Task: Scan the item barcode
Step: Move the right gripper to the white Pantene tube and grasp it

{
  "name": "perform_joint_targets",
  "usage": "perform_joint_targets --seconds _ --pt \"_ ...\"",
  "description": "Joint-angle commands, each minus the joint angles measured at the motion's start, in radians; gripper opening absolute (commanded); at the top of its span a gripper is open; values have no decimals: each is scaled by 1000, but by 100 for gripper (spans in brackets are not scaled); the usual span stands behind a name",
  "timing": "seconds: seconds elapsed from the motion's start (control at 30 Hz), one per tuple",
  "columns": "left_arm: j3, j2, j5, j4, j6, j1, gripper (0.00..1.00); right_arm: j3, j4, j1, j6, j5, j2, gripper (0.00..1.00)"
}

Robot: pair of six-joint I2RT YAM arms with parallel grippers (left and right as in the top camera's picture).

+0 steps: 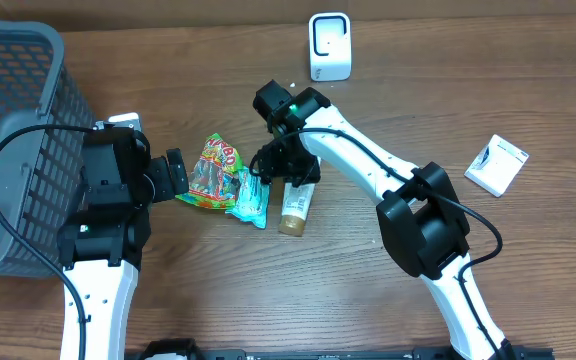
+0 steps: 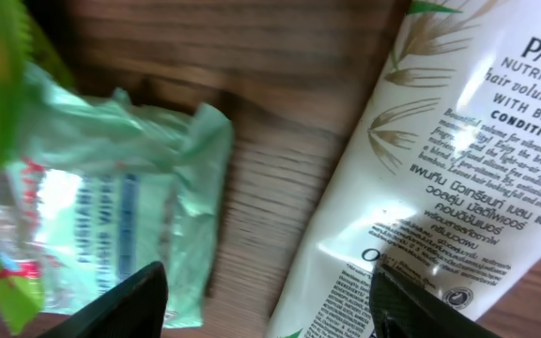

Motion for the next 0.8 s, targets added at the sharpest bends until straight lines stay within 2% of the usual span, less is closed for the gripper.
perform_joint_targets --seconds 0.0,0.23,0.4,0.57,0.7,0.77 --pt "3 -6 -9 2 14 4 100 -45 -46 -29 14 133 23 72" --pt "3 -6 -9 3 14 4 100 -44 -80 -112 -129 256 23 80" --pt "3 -6 -9 2 14 4 100 -37 -29 -201 -240 255 23 82" --pt "3 -6 -9 2 14 4 100 30 -55 -266 -267 226 22 82" --pt "3 -6 -9 2 14 4 100 150 -148 -283 -264 203 11 83" --pt "3 -6 -9 3 14 4 100 217 -224 -284 -211 194 5 82"
